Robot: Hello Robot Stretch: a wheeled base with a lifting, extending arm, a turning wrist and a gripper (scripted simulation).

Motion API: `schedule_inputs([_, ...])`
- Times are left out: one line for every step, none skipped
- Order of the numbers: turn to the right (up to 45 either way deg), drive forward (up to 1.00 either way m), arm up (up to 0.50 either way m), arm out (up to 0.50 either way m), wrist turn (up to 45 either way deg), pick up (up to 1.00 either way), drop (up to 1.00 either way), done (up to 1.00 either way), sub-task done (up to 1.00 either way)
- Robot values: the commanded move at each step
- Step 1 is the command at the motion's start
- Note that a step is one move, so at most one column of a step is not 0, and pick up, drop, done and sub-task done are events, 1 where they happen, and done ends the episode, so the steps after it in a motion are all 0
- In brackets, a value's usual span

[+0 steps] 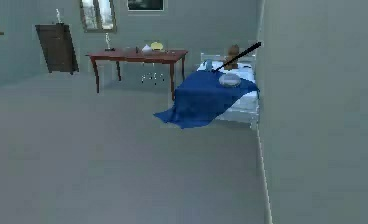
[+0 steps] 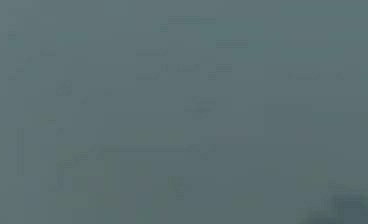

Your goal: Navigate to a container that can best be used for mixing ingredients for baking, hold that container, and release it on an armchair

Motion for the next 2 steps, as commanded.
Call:
schedule_inputs([-45.0,0.0,0.0,0.0,0.0,0.0,0.0,0.0,0.0])
schedule_inputs([-30.0,0.0,0.0,0.0,0.0,0.0,0.0,0.0,0.0])
